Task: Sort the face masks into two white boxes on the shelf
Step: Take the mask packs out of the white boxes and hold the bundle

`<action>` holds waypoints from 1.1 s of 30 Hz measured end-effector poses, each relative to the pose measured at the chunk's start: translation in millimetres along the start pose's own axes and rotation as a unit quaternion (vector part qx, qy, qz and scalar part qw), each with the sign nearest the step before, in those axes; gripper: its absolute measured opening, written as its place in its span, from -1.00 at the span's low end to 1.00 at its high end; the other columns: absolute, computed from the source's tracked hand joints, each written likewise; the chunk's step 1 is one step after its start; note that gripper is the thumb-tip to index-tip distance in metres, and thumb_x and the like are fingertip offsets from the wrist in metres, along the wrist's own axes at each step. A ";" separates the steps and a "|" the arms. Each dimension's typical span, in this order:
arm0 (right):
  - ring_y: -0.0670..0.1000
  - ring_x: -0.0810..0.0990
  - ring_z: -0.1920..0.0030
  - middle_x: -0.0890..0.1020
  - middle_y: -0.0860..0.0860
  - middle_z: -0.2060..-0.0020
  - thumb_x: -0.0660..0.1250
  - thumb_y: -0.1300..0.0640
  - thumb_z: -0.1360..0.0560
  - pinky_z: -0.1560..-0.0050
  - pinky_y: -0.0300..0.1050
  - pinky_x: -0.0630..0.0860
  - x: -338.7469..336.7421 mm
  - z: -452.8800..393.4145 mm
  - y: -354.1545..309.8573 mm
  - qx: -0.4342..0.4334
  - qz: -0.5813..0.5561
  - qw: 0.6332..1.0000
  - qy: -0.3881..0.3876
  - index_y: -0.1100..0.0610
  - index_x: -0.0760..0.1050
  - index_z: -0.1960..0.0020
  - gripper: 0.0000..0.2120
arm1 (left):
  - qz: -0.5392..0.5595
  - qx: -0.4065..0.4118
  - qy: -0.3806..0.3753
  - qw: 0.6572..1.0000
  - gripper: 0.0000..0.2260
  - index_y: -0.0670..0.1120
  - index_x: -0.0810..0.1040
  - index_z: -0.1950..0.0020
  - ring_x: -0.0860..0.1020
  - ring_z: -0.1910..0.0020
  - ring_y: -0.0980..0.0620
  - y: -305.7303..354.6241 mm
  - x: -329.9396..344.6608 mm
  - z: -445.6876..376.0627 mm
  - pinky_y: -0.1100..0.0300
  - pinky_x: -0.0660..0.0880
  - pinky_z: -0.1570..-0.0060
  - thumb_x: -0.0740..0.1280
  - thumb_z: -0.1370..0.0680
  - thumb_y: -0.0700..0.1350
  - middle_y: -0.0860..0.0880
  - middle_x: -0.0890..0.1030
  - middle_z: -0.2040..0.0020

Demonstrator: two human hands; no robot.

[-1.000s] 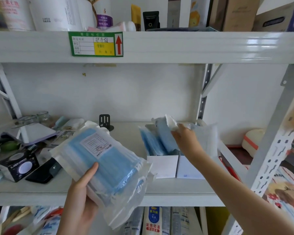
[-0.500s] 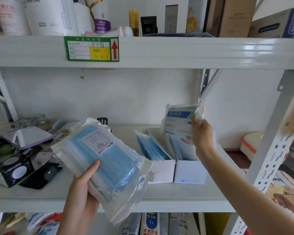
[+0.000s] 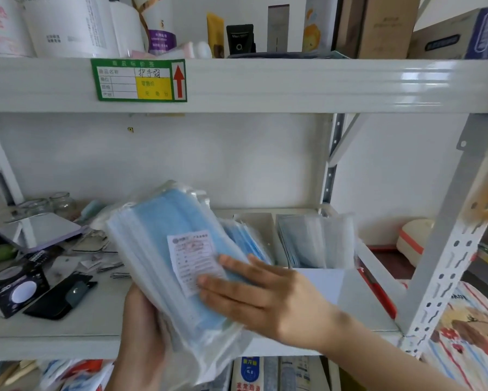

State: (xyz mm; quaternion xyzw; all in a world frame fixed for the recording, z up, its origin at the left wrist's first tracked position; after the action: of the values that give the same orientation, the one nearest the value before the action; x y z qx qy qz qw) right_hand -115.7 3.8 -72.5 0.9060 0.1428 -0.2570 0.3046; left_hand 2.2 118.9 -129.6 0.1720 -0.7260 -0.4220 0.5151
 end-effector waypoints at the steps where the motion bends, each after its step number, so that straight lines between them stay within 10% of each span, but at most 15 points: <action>1: 0.06 0.57 -0.25 0.61 -0.08 -0.22 0.22 0.15 -0.58 0.02 -0.01 0.63 3.2 0.9 -4.1 0.006 -0.019 1.000 -0.007 0.04 0.48 -0.23 -0.75 | -0.040 -0.013 0.010 0.999 -0.54 0.01 0.38 -0.33 0.42 0.15 0.30 1.7 2.6 0.5 0.47 0.40 -0.03 0.00 -0.52 0.17 0.21 0.39 0.08; 6: -0.03 0.60 -0.21 0.59 -0.16 -0.22 0.46 -0.02 -0.33 0.17 -0.11 0.66 14.1 0.1 -12.3 0.042 -0.096 0.990 -0.092 -0.03 0.59 -0.19 -0.57 | 0.066 0.028 0.102 0.992 -0.25 0.04 0.70 0.49 0.65 0.49 0.06 6.0 10.1 6.0 0.33 0.49 0.63 -0.12 -0.54 0.32 -0.01 0.69 0.44; 10: -0.09 0.54 -0.28 0.54 -0.19 -0.28 0.31 -0.04 -0.38 0.06 -0.17 0.64 29.8 -3.9 -17.3 0.078 -0.178 0.970 -0.146 -0.05 0.51 -0.28 -0.54 | 0.006 -0.009 0.053 0.999 -0.53 -0.08 0.74 0.17 0.69 0.40 -0.06 6.0 5.1 15.5 0.13 0.59 0.45 0.29 -0.32 0.28 -0.14 0.72 0.29; 13: -0.11 0.39 -0.40 0.44 -0.18 -0.37 0.23 -0.20 -0.47 -0.23 -0.11 0.53 53.9 -3.5 -16.4 0.113 -0.253 0.944 -0.181 -0.04 0.43 -0.36 -0.49 | -0.069 -0.034 0.075 0.994 -0.73 -0.10 0.61 0.12 0.64 0.48 -0.01 8.5 -19.6 10.6 0.11 0.43 0.32 0.19 -0.53 0.02 -0.06 0.66 0.45; 19: 0.11 -0.38 -0.49 -0.32 -0.09 -0.49 0.22 -0.26 -0.46 -0.42 -0.01 -0.16 122.2 4.2 -16.3 0.165 -0.204 0.899 -0.349 -0.07 -0.22 -0.53 -0.14 | -0.177 -0.087 0.135 0.971 -0.66 -0.09 0.62 -0.10 0.59 0.08 -0.17 -1.6 -74.3 -36.1 -0.06 0.53 0.02 0.22 -0.50 0.08 -0.16 0.67 0.12; 30: 0.35 -0.11 -0.50 -0.18 0.19 -0.53 0.11 0.07 -0.62 -0.48 0.17 0.02 193.4 32.7 3.1 0.281 -0.095 0.818 -0.493 0.17 -0.24 -0.54 -0.33 | -0.350 -0.156 0.117 0.916 -0.33 -0.08 0.57 -0.22 0.66 -0.02 -0.15 -81.9 -144.6 -158.8 -0.10 0.55 -0.14 0.40 -0.29 0.35 -0.14 0.69 -0.05; 33: 0.38 -0.01 -0.48 -0.12 0.26 -0.52 0.08 0.04 -0.63 -0.46 0.23 0.05 200.5 37.5 5.5 0.301 -0.066 0.810 -0.499 0.23 -0.21 -0.53 -0.35 | -0.485 -0.118 0.091 0.862 -0.58 0.14 0.43 -0.29 0.65 0.27 -0.06 -63.0 -105.4 -144.2 0.21 0.53 0.35 0.16 -0.50 0.28 -0.08 0.68 0.12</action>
State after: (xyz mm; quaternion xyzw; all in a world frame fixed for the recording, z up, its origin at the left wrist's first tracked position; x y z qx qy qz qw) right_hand 38.2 -3.4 -206.3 0.6875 -0.0538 -0.7236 0.0282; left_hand 162.5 91.4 -226.6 0.4778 -0.4451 -0.6837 0.3257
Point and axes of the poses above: each hand's wrist, its own z-axis away from the middle knuckle, its own x-axis out of the palm, y = z × x, the point moved 6 cm from there along -z, towards the middle knuckle
